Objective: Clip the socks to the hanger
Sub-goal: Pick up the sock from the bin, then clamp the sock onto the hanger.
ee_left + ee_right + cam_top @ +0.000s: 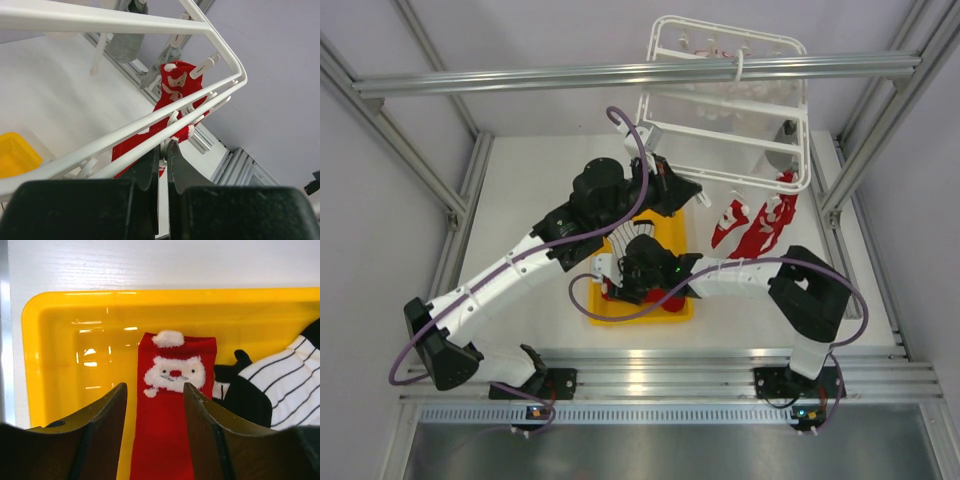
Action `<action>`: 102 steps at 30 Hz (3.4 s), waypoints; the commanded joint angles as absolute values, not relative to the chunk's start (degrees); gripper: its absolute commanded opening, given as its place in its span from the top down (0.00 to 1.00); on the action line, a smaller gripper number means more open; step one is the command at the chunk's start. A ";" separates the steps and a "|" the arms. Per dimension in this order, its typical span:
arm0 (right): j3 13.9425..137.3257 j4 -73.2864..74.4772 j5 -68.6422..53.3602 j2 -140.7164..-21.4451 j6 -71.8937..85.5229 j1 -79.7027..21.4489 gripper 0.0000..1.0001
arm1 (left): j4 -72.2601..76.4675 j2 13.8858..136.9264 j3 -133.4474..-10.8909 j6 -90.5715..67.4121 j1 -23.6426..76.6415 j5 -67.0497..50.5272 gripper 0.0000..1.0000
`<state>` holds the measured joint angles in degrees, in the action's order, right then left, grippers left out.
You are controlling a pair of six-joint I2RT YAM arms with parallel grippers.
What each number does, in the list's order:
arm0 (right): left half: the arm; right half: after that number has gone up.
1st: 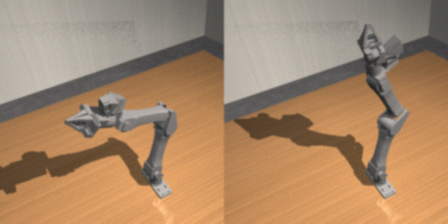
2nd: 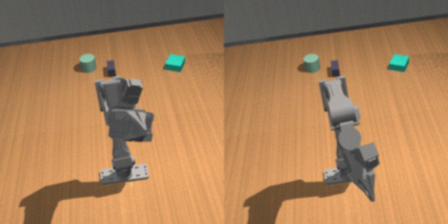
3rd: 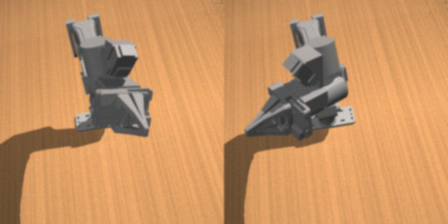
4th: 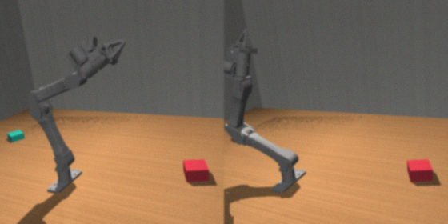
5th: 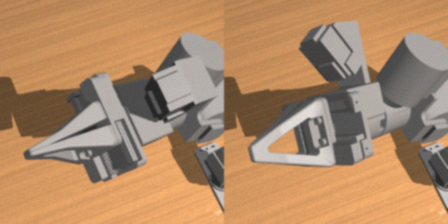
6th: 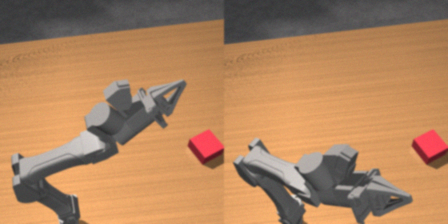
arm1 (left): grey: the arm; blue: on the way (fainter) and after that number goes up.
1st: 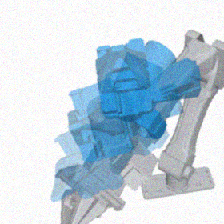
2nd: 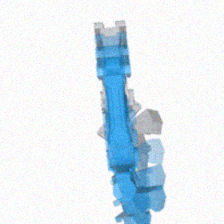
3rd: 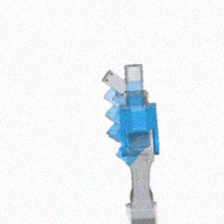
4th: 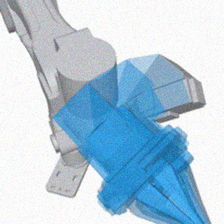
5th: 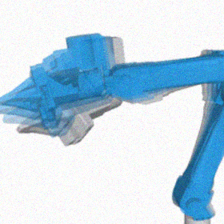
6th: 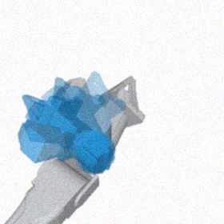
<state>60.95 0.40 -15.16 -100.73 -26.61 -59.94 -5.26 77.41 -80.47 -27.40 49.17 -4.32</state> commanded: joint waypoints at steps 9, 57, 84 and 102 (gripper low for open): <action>66.71 -3.87 -15.30 -110.47 -30.23 -58.89 0.51 | -3.16 76.11 -79.72 -28.92 48.87 -2.55 1.00; 77.69 15.99 -13.97 -114.25 -24.43 -59.68 0.31 | -3.69 75.41 -80.42 -26.63 48.34 -1.58 1.00; 64.17 16.43 -13.98 -80.00 -17.15 -60.03 1.00 | -4.57 76.55 -80.68 -28.74 47.90 -3.34 1.00; 56.68 22.32 -0.44 -51.50 -12.40 -58.63 1.00 | -5.18 76.82 -80.07 -30.15 47.64 -7.73 1.00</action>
<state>52.58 21.89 -3.51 -52.18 -14.72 -59.48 -5.63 77.14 -79.66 -29.63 47.99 -5.69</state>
